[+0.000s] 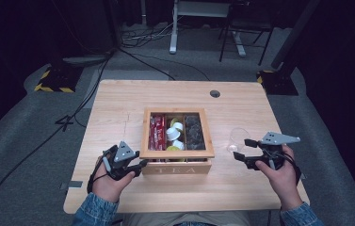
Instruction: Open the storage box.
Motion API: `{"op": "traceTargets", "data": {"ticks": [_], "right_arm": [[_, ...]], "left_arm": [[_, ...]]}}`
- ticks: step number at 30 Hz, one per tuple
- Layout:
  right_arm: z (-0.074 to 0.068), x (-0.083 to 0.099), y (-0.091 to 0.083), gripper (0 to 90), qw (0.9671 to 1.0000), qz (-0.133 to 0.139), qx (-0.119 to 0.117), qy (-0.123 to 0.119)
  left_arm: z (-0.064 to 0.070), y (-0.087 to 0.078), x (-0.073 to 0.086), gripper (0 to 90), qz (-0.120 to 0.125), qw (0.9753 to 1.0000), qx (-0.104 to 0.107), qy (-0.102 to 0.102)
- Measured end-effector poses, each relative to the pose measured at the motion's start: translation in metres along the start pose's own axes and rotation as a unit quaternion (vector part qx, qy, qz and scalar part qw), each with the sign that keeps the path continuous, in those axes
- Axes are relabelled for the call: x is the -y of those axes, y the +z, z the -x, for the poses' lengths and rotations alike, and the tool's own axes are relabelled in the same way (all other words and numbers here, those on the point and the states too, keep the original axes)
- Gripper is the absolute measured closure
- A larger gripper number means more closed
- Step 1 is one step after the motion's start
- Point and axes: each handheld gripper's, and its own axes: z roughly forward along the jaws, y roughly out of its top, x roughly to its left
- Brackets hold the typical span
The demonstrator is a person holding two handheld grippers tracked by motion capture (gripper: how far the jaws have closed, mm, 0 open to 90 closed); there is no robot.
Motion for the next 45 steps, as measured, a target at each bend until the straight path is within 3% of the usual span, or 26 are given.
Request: {"op": "traceTargets", "data": {"ticks": [7,14,23,33,45], "right_arm": [[-0.018,-0.013,0.013,25.3,0.9993,-0.004,-0.028,-0.024],[-0.034,-0.018,0.032,27.4,0.9975,-0.021,-0.037,-0.056],[-0.05,-0.023,0.055,36.9,0.9945,-0.025,-0.036,-0.095],[-0.052,-0.027,0.059,41.1,0.9929,-0.001,-0.037,-0.113],[-0.049,-0.046,0.052,40.9,0.9903,0.017,-0.033,-0.134]], "left_arm": [[-0.001,-0.001,-0.003,58.6,0.008,1.0,-0.005,0.001],[-0.002,-0.001,-0.005,59.0,0.016,0.9998,-0.007,0.0],[-0.003,0.0,-0.007,59.6,0.018,0.9998,-0.008,0.004],[-0.006,-0.002,-0.004,61.3,0.04,0.9992,-0.004,0.003],[-0.007,-0.012,0.004,53.2,0.051,0.9985,-0.018,0.006]]}}
